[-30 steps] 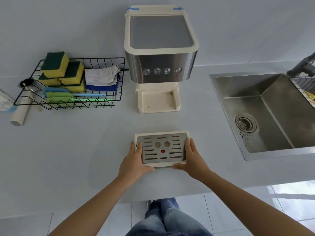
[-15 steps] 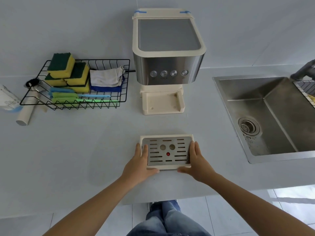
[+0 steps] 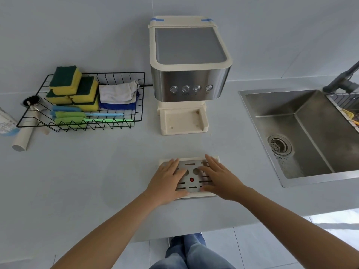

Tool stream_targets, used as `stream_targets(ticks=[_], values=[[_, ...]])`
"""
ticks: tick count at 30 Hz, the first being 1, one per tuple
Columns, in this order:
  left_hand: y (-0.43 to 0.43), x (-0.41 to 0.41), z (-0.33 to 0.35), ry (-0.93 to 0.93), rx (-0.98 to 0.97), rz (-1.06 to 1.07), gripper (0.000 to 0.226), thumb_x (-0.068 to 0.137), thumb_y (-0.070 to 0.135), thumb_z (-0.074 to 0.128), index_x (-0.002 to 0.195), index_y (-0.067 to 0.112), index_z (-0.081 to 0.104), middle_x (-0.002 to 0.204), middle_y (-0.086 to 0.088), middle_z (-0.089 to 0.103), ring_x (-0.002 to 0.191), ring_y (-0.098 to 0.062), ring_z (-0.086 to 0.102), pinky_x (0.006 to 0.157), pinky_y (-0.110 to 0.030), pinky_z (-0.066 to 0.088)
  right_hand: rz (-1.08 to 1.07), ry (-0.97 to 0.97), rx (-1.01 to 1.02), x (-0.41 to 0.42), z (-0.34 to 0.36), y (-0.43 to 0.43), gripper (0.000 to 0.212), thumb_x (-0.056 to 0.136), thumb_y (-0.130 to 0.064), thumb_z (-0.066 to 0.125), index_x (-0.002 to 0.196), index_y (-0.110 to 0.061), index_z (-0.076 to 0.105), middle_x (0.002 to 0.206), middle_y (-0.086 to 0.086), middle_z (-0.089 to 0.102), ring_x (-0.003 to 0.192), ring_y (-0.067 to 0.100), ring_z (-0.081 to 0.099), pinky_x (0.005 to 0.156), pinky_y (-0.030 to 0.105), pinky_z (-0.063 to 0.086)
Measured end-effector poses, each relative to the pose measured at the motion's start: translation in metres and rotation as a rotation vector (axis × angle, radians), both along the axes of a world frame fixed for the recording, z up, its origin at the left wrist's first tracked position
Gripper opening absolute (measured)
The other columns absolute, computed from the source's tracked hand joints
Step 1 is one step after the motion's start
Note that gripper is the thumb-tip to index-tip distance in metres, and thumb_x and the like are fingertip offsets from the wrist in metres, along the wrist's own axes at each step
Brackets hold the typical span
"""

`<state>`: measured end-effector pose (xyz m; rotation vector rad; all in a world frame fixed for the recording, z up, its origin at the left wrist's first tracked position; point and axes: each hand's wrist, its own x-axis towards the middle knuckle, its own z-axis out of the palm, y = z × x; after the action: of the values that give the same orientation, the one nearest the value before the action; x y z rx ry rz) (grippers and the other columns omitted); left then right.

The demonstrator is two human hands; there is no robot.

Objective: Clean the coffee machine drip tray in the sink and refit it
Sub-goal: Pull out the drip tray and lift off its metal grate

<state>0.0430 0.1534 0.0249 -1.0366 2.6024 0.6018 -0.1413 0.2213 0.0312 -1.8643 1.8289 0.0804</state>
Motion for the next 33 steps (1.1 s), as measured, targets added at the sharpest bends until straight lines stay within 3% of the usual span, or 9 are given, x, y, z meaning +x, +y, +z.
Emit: stream_targets(ticks=[9,22,33], values=[[-0.004,-0.001,-0.008,-0.037,0.044,-0.107,0.074,0.089,0.050,0.046,0.148,0.017,0.015,0.158,-0.008,-0.010,0.146,-0.021,-0.009,0.118,-0.035,0.001,0.136,0.036,0.063,0.002,-0.004,-0.007,0.061,0.088,-0.043,0.051,0.140,-0.020,0.030,0.159,0.004,-0.004,0.146,0.020,-0.006,0.118,0.031,0.008],[-0.010,-0.001,-0.012,0.018,0.078,-0.094,0.064,0.092,0.048,0.043,0.144,0.017,0.023,0.159,-0.004,-0.008,0.146,-0.017,-0.010,0.118,-0.032,0.004,0.129,0.026,0.093,0.001,-0.004,-0.013,0.061,0.086,-0.043,0.055,0.138,-0.019,0.034,0.159,0.003,-0.002,0.147,0.019,-0.005,0.118,0.032,0.004],[-0.008,-0.005,-0.003,0.030,0.076,-0.052,0.059,0.089,0.049,0.046,0.138,0.019,0.032,0.159,0.002,-0.007,0.146,-0.013,-0.008,0.115,-0.032,0.017,0.153,0.000,0.041,-0.009,-0.006,-0.015,0.058,0.086,-0.044,0.055,0.136,-0.022,0.036,0.159,0.001,0.001,0.147,0.018,-0.003,0.118,0.030,0.008]])
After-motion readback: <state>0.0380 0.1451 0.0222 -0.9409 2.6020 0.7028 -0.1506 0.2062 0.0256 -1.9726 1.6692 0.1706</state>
